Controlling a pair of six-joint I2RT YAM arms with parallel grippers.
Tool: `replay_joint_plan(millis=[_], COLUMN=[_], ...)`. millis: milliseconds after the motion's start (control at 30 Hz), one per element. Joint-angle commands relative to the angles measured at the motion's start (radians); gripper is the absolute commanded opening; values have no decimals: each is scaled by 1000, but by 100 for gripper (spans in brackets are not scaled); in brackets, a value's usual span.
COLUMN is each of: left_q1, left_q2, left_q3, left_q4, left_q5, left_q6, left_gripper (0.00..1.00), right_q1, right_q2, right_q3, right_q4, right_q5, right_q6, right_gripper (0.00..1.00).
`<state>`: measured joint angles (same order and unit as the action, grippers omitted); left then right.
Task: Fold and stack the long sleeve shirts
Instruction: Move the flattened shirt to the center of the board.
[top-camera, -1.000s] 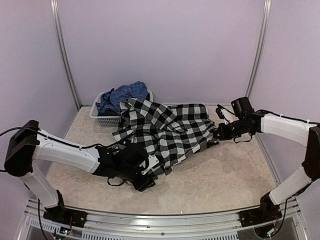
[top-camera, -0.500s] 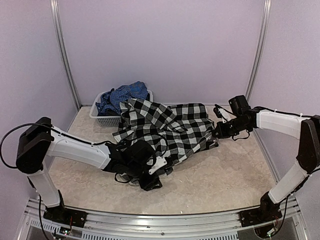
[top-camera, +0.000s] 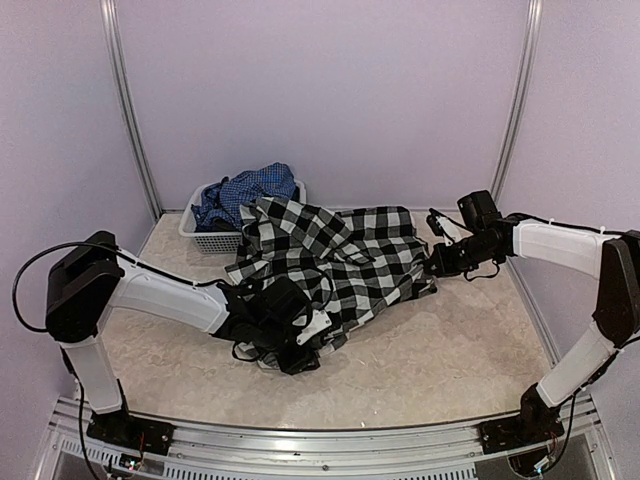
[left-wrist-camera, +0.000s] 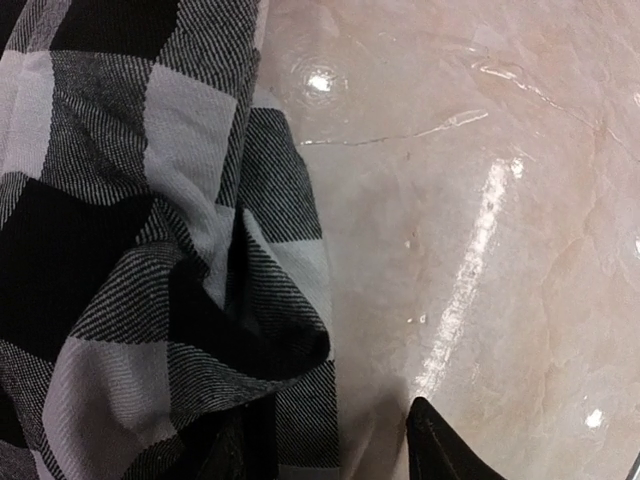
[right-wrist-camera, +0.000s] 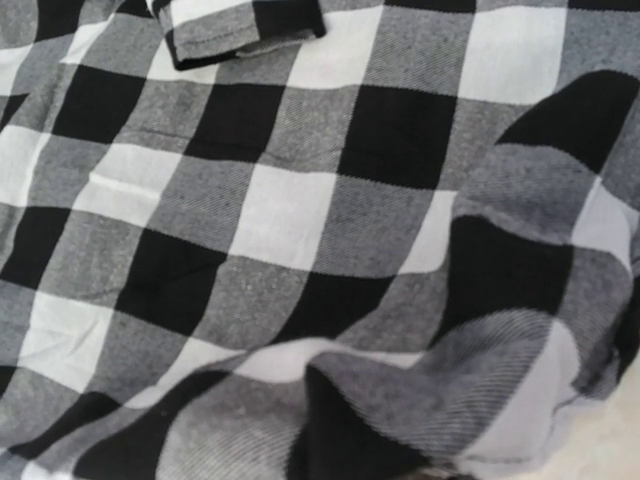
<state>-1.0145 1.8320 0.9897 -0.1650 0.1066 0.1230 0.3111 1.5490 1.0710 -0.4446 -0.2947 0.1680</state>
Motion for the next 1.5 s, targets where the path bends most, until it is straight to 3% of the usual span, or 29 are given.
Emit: replay_joint_plan(millis=[0,167,367,667,833,1100,1467], left_q1=[-19,-20,-36,-18,-16,-37,-116], left_q2=[39,77,10,-356,-486,-548,-420], left_q3=[-3,6,-1,-82,-121,-149,-143], left_q4=[-33,-53,-51,27,45,43,-87], left_q5=[-3,-34,-24,332,395,440,387], left_q6=[14,-6,-7,-18,-40,-57,-60], left_gripper=[48,18,0,0,1,0,19], right_q1=[-16,-19,-18,-34,-34,-34,-33], right_q2=[-20,-26,-29,-51,-73,-128,-278], right_q3=[9,6,5,-36,-74,-121,-246], right_q4=[6,7,0,-3,-3,-29,-53], right_q5=[-1,-11,4,55,55,53,99], right_q6=[-14,-14,-8,18,28,33,112], right_gripper=[0,0,0,0,0,0,0])
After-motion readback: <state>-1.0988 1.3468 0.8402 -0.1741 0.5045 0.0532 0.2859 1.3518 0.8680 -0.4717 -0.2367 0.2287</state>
